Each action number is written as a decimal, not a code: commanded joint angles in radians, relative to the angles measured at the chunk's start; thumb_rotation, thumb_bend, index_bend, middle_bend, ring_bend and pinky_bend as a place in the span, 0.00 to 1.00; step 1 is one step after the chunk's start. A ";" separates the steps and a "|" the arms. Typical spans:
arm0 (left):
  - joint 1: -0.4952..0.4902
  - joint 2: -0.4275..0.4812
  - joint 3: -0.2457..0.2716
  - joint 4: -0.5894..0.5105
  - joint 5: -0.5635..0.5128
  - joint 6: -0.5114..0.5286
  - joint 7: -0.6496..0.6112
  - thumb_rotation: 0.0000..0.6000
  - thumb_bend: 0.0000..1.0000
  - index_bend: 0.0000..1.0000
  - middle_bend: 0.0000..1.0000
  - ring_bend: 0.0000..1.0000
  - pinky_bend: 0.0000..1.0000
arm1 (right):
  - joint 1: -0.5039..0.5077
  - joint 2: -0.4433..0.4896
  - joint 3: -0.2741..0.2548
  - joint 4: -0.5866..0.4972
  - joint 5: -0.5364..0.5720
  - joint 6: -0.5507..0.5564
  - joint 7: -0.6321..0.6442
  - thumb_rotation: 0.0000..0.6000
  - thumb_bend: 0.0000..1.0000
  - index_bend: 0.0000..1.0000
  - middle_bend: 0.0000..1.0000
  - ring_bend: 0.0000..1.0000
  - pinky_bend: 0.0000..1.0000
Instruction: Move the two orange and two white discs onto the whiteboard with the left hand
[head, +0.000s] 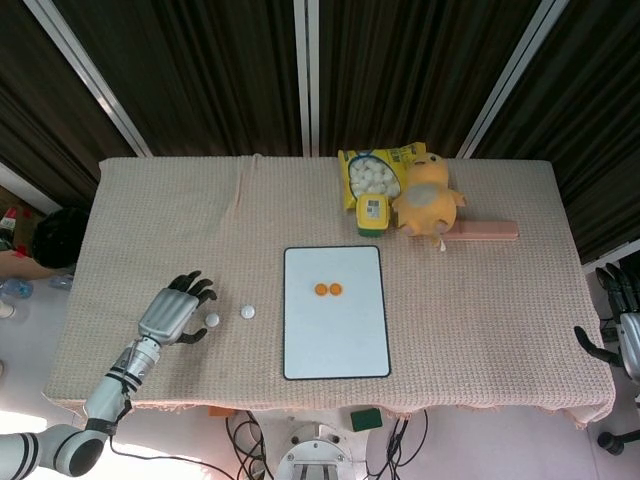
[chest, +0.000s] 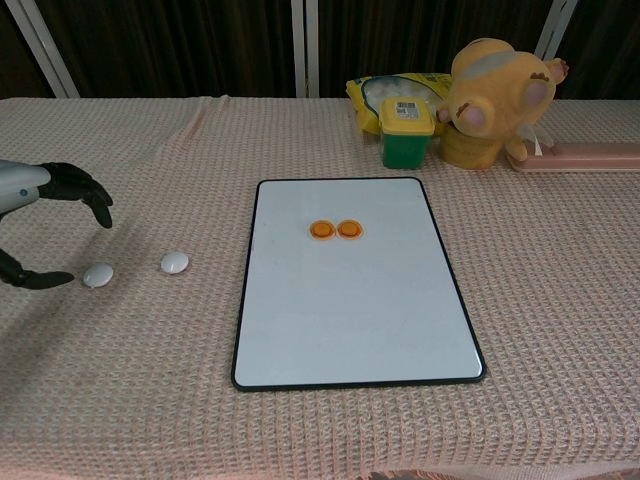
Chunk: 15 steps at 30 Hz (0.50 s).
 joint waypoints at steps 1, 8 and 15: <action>0.023 -0.038 -0.004 0.064 0.033 0.004 -0.047 0.92 0.24 0.35 0.19 0.06 0.15 | 0.003 0.000 -0.001 0.002 0.002 -0.008 0.003 1.00 0.28 0.00 0.00 0.00 0.00; 0.041 -0.099 -0.009 0.155 0.050 -0.021 -0.036 0.97 0.25 0.37 0.20 0.06 0.15 | 0.002 -0.001 -0.003 0.005 0.002 -0.010 0.007 1.00 0.28 0.00 0.00 0.00 0.00; 0.056 -0.125 -0.022 0.185 0.057 -0.034 -0.024 0.99 0.26 0.38 0.20 0.06 0.15 | -0.002 -0.003 -0.003 0.008 0.002 -0.003 0.009 1.00 0.28 0.00 0.00 0.00 0.00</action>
